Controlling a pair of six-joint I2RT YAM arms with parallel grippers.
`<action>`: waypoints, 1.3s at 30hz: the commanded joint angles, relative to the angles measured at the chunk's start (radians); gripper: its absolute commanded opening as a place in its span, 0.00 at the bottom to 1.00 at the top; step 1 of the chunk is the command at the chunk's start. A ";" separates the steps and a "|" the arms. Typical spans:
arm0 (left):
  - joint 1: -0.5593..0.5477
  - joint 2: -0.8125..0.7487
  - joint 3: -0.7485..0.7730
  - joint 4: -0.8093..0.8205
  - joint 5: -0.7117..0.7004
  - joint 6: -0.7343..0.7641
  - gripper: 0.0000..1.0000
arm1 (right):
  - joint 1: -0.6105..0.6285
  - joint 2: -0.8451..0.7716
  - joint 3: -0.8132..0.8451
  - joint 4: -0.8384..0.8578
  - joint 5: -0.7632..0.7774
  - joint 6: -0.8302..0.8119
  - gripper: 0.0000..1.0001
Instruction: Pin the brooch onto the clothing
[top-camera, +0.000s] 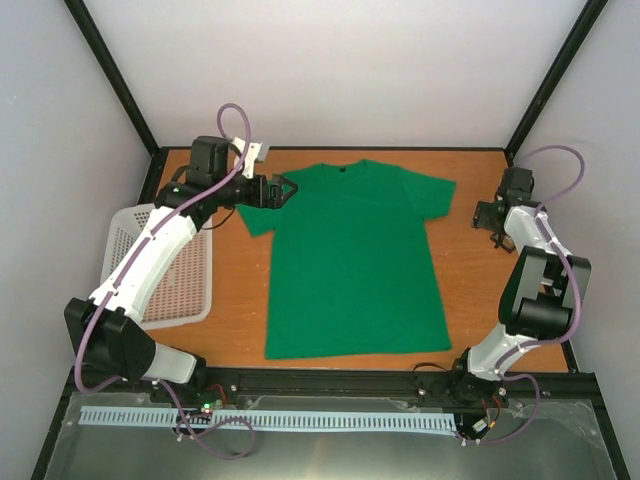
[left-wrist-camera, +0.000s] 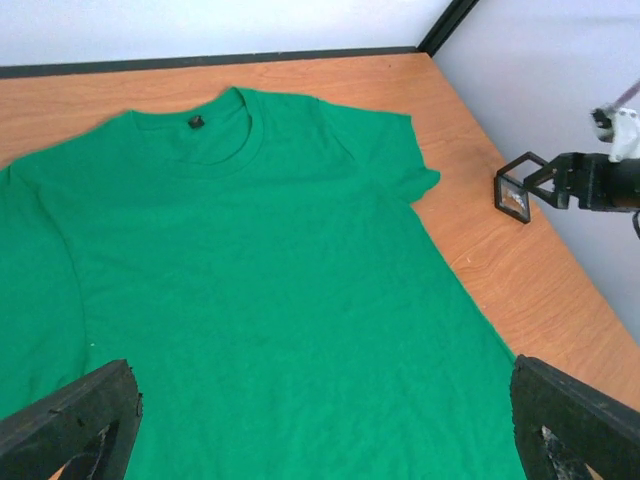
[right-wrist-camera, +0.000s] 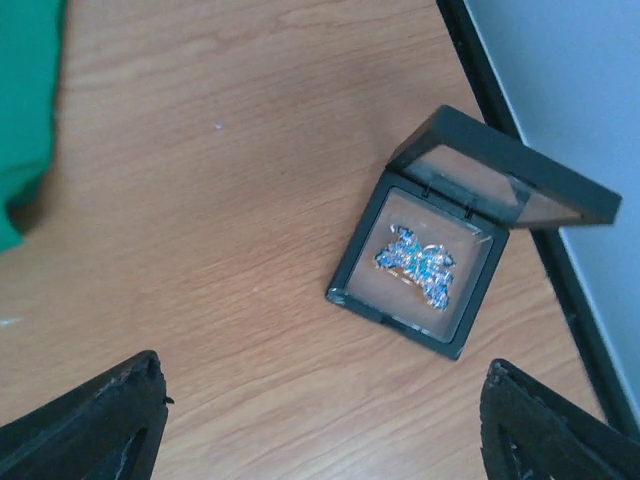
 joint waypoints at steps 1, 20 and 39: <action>0.009 -0.007 -0.023 0.013 0.073 0.018 1.00 | 0.004 0.070 0.036 0.017 0.101 -0.288 0.83; 0.008 0.035 -0.045 0.023 0.104 0.002 1.00 | -0.008 0.253 0.180 -0.038 0.123 -0.352 0.55; 0.013 0.038 -0.051 0.038 0.117 -0.006 1.00 | -0.061 0.198 0.039 0.132 0.127 0.194 0.68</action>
